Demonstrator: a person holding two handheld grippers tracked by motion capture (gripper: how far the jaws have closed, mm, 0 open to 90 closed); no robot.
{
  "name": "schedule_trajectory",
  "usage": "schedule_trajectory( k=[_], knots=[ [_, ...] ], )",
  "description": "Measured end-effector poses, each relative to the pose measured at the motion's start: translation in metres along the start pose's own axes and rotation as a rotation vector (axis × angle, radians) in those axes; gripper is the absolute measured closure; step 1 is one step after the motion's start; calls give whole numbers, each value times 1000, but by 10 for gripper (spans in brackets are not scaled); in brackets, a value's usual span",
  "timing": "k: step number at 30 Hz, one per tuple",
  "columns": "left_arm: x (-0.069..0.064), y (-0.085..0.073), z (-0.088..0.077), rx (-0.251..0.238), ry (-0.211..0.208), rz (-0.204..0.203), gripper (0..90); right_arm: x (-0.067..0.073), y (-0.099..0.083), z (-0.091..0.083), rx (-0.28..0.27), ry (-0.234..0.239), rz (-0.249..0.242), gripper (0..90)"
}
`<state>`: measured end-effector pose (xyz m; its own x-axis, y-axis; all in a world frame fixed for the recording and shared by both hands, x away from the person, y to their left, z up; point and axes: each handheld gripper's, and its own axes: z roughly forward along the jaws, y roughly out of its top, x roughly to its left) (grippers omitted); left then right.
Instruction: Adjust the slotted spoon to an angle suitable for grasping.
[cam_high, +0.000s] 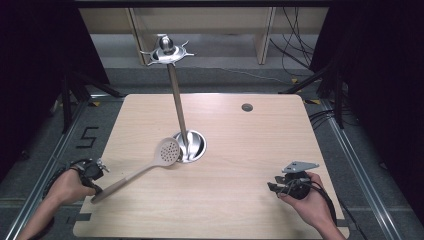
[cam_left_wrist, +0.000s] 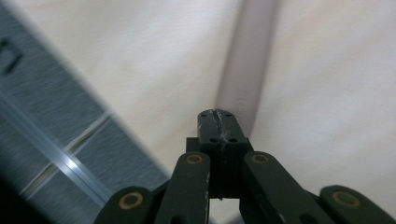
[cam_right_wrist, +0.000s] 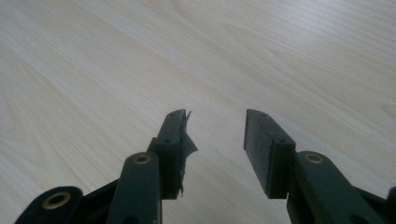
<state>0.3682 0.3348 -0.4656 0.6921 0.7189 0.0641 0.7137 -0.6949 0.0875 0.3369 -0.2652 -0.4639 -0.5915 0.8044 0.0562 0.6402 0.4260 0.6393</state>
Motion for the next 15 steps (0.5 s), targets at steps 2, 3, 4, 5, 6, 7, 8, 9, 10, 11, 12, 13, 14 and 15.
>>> schedule_trajectory(
  k=[2, 3, 4, 5, 6, 7, 8, 9, 10, 11, 12, 13, 14, 15],
  knots=[
    [-9, -1, 0, -46, -31, 65, 898, 0, 0, 0, 0, -1, -1, 596],
    [-15, 0, 0, -47, -53, 75, 897, 0, 0, 0, 1, 0, 1, 596],
    [-23, 2, -1, -59, -104, 93, 898, 1, 0, 0, 2, 3, 20, 596],
    [-28, 4, 0, -73, -159, 104, 897, 2, 0, 1, -3, 4, 27, 596],
    [-38, 6, 3, -77, -208, 121, 897, 2, 0, 1, -5, 3, 18, 596],
    [-54, 14, 9, -65, -172, 165, 897, 2, 0, 1, -15, 3, 19, 596],
    [-56, 18, 7, -96, -148, 171, 897, 1, 1, -1, 7, 6, 12, 596],
    [-56, 18, 7, -96, -148, 171, 897, 1, 1, -1, 7, 6, 12, 596],
    [-54, 20, -1, -147, -147, 166, 897, 0, 0, -1, 1, 3, -3, 596],
    [-52, 20, -8, -204, -126, 140, 897, -1, 0, -1, 3, 1, -15, 597],
    [-47, 21, -18, -215, -55, 128, 897, -1, -1, 1, -21, -2, -12, 596],
    [-43, 21, -22, -202, -12, 109, 897, -1, -1, 1, -10, 1, -5, 596],
    [-38, 21, -25, -156, 39, 100, 897, -2, -1, 1, -8, 0, -10, 596],
    [-33, 21, -24, -117, 73, 94, 897, 0, 0, 0, 6, 6, 7, 597]
  ],
)
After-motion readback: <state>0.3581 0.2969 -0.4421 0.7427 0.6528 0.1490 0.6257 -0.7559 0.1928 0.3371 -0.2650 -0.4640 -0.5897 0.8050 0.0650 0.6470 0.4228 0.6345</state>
